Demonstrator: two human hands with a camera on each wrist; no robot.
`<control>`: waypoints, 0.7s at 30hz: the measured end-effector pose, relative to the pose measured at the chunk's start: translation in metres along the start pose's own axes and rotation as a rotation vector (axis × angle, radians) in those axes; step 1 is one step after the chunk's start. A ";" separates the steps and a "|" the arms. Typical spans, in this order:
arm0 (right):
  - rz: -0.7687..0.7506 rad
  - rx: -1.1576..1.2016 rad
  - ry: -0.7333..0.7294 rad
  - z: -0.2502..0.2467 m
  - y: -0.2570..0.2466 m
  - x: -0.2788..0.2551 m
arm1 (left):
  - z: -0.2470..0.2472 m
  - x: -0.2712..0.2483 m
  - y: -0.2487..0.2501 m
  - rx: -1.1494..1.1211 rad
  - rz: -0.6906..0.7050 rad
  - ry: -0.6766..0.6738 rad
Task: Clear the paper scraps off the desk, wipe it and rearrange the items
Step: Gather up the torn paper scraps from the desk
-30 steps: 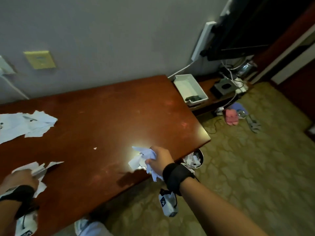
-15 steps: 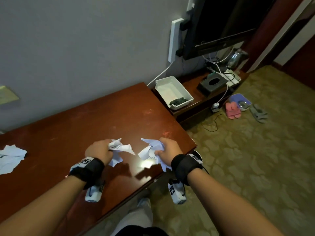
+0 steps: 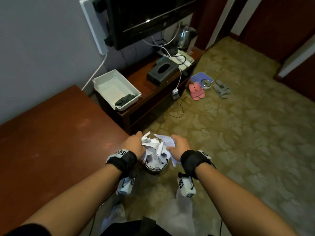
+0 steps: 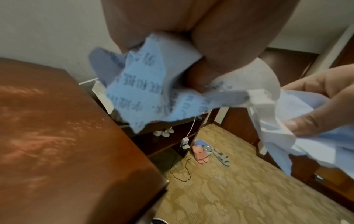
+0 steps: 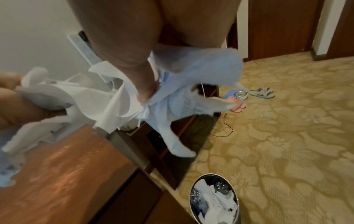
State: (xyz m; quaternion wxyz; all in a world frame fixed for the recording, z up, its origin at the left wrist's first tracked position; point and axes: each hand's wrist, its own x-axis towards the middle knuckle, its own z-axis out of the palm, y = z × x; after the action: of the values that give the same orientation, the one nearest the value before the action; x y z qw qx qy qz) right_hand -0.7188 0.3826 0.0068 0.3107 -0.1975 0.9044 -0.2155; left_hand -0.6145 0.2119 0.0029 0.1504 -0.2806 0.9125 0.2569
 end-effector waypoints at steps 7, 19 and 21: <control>-0.055 -0.062 -0.149 -0.044 0.071 0.091 | 0.059 0.055 0.079 -0.119 -0.228 -0.026; 0.052 -0.081 -0.378 -0.018 0.137 0.160 | 0.165 0.100 0.110 -0.521 -0.556 -0.146; 0.108 -0.045 -0.374 0.000 0.147 0.172 | 0.185 0.111 0.097 -0.564 -0.623 -0.167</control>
State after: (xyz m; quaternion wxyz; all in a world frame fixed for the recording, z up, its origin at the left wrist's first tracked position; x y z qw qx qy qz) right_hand -0.8765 0.4200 -0.1505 0.4801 -0.1921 0.8448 -0.1377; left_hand -0.7360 0.3349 -0.1583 0.2114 -0.5511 0.6630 0.4604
